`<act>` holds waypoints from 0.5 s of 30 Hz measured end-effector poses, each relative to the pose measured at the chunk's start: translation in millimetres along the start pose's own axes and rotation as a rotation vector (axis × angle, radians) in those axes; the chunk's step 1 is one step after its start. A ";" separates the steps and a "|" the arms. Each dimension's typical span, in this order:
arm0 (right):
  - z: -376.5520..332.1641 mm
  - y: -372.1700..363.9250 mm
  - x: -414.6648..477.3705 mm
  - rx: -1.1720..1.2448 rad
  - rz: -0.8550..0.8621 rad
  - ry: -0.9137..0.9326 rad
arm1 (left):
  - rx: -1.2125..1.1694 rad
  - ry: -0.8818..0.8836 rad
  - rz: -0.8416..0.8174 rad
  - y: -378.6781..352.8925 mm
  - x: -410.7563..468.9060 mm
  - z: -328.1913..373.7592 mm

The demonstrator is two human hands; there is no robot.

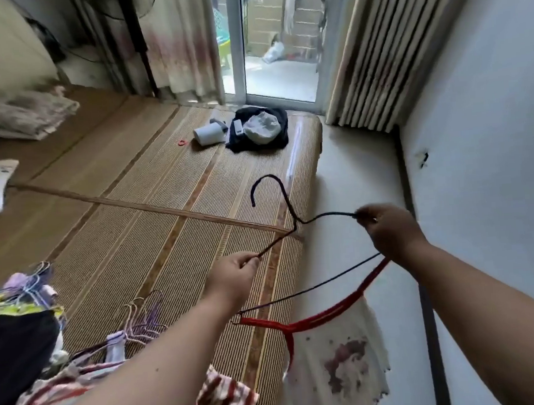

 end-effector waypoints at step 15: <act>-194.3 -184.5 257.6 0.014 -0.210 0.475 | 0.080 0.307 0.435 134.7 173.4 -84.4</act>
Point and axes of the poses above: each hand's wrist, its own x-axis towards the middle knuckle, its own y-axis out of the back of the hand, z = x × y, the point moved 3 cm from there along x, towards the middle knuckle, and after that the axes turned 8 degrees about -x, right-handed, at the moved point
